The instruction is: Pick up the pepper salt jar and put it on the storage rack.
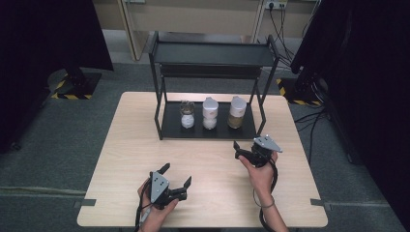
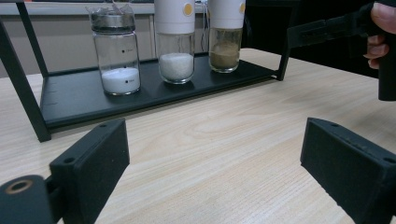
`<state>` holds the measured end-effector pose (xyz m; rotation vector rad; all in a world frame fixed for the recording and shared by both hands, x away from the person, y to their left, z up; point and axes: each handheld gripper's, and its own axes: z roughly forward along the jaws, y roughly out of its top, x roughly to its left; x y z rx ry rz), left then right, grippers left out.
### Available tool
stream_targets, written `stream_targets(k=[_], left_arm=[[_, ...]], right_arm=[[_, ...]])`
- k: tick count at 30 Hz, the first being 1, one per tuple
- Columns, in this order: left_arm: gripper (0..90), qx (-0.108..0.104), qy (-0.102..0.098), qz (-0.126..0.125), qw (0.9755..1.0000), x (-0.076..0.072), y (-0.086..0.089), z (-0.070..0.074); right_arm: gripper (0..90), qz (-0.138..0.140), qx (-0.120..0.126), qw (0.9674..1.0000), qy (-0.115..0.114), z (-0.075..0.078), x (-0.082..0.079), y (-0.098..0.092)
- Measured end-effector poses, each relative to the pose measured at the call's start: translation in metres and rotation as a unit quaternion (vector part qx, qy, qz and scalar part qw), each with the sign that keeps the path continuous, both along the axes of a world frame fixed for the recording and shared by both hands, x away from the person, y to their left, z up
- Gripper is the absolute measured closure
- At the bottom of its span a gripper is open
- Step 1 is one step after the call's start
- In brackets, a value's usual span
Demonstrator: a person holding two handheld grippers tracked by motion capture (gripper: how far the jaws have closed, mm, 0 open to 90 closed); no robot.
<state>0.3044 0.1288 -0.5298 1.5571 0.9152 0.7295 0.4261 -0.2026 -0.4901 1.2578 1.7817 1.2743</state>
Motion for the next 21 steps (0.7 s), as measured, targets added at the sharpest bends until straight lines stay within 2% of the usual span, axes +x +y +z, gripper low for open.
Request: stream_targets(k=[21], left_arm=[[7.5, 0.001, 0.000, 0.000, 1.0000, 0.000, 0.000, 0.000]], right_arm=[[3.8, 0.004, 0.011, 0.9999, 0.001, -0.008, -0.017, -0.007]])
